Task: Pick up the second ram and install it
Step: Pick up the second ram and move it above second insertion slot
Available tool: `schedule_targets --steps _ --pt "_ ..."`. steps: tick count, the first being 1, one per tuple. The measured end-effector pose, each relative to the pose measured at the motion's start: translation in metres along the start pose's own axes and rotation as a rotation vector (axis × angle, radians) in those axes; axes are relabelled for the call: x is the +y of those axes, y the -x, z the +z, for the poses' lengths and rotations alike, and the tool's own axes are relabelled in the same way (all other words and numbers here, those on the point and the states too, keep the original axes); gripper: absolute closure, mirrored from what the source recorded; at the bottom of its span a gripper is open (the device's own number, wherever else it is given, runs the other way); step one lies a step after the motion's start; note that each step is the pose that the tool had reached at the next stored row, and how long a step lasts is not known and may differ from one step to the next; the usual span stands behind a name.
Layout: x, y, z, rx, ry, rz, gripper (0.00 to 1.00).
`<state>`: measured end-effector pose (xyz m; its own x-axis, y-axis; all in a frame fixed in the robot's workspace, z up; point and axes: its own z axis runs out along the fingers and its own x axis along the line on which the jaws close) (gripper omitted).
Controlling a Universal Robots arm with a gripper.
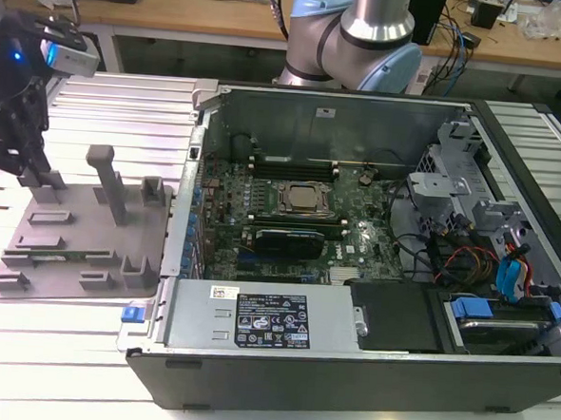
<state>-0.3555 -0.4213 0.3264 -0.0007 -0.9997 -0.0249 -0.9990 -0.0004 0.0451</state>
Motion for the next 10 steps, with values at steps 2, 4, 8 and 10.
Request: schedule_targets --steps 2,4,8,10 --pt "-0.0001 -0.0002 0.0023 0.0 0.0 0.0 0.72" --pt "-0.0002 -0.0003 0.0046 0.0 0.0 0.0 0.72" --pt "-0.0003 -0.0006 0.0082 0.0 0.0 0.0 0.72" --pt "-0.0004 -0.0007 0.01 0.0 0.0 0.0 0.72"
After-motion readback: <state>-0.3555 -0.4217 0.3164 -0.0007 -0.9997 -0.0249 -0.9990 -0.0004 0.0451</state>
